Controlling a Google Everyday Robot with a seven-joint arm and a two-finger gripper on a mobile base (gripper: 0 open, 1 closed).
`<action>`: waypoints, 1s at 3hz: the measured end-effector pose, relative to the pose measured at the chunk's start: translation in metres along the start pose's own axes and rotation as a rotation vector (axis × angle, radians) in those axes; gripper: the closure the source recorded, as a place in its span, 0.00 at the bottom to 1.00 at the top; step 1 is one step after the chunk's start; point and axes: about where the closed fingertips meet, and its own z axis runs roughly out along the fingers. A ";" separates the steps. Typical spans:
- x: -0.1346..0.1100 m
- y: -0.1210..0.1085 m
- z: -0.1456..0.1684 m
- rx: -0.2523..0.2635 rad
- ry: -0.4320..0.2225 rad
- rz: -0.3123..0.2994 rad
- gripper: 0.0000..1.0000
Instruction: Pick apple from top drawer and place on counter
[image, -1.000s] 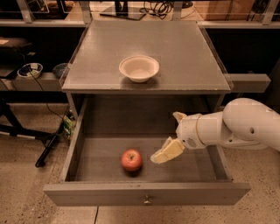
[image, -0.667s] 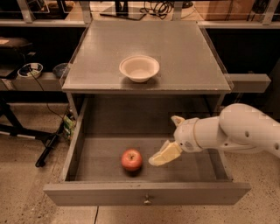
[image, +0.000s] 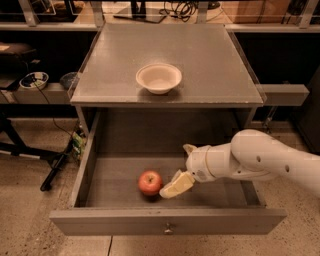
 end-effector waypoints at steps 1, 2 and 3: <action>-0.002 0.016 0.025 -0.027 0.009 -0.017 0.00; -0.006 0.024 0.038 -0.041 0.009 -0.028 0.00; -0.016 0.034 0.058 -0.045 0.011 -0.053 0.00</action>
Offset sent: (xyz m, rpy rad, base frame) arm -0.0089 0.0544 -0.0241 -0.0016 0.0071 0.0631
